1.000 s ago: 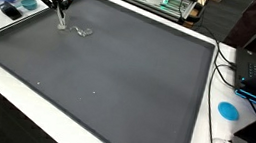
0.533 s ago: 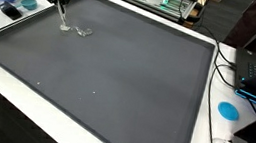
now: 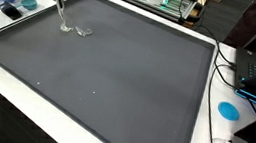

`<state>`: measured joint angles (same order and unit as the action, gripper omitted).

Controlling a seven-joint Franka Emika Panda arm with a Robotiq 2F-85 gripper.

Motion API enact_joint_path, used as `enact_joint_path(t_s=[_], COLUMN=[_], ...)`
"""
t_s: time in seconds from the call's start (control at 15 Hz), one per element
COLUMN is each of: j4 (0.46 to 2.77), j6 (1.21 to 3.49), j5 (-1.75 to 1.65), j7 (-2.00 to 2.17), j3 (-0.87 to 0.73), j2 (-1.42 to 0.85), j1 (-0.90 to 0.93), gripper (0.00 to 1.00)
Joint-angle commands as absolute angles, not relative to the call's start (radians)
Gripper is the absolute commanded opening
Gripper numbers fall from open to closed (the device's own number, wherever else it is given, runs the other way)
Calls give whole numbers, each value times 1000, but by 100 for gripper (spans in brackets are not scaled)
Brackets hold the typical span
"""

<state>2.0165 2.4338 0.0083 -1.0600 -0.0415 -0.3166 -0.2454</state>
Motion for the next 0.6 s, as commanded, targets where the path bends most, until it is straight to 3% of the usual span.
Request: enact_joint_path(t_s=[0.0, 0.53], j4=[2036, 2050], j6=[2445, 2494], j5=[54, 65], j7=[-1022, -892], j3=[-33, -32], j2=[-288, -244], j1=[-236, -207], gripper=[1, 1])
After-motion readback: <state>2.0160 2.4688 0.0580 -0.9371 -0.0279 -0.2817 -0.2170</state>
